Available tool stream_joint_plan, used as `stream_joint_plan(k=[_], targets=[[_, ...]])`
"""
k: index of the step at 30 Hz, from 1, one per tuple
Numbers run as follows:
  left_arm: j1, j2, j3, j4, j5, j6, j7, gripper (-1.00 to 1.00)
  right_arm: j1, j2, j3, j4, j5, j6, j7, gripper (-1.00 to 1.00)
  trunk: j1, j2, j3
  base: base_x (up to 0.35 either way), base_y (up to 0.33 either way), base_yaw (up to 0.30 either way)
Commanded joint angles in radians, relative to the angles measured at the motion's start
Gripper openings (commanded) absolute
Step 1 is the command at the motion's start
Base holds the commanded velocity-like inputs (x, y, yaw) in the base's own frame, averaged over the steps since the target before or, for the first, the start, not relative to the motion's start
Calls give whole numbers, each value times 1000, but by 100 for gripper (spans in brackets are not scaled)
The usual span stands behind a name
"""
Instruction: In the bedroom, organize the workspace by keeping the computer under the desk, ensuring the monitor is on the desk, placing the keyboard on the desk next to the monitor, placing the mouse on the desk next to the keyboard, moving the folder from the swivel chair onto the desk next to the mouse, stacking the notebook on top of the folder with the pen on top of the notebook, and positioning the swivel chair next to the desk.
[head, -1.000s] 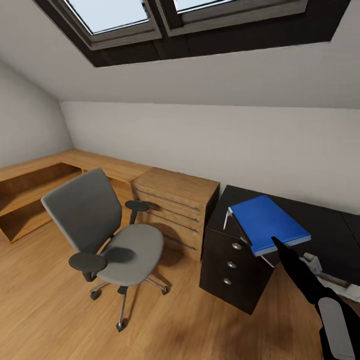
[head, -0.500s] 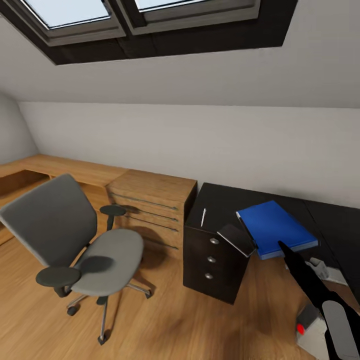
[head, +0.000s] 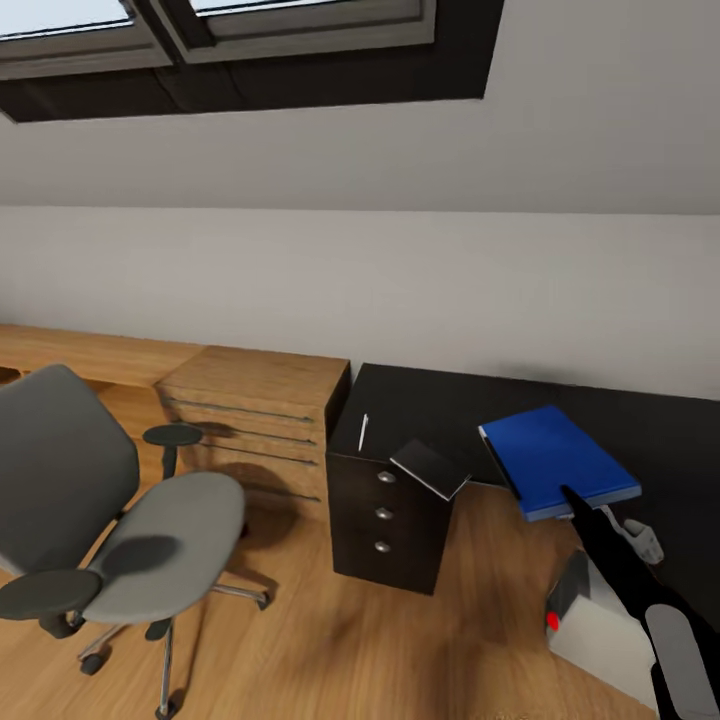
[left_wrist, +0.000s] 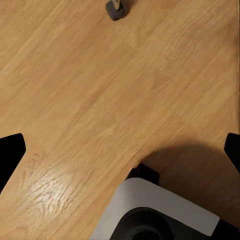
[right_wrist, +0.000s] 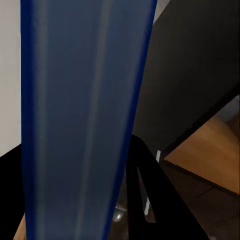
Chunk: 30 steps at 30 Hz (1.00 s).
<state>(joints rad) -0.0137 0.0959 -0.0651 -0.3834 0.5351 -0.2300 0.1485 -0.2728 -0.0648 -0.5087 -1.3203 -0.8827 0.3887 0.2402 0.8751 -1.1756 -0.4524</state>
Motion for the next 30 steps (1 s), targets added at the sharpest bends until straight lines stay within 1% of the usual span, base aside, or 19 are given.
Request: stream_joint_plan(k=[1,6,17,21,27,30], targets=[[0,1,-7,0,5,-3,6,100,-1,0,-2,3,-7,0,2,-100,0,-1,-1,0,0,-298],[0,1,-9,0,5,-3,6,100,-2,-1,-1,14,-7,-20,2,-100,0,-1,-1,0,0,-298],[0,0,-10,0,5,-3,6,100,-2,0,0,16,-8,-24,4,-100,0,-1,-1,0,0,-288],[0,-1,-10,0,5,-3,6,100,-2,0,3,16,-10,-23,8,-100,0,-1,-1,0,0,-62],[0,-1,-10,0,5,-3,6,100,-2,3,4,16,-11,-23,39,-100,0,-1,-1,0,0,-8],[0,-1,-10,0,5,-3,6,100,-2,3,4,16,-12,-23,44,-100,0,-1,-1,0,0,-1]])
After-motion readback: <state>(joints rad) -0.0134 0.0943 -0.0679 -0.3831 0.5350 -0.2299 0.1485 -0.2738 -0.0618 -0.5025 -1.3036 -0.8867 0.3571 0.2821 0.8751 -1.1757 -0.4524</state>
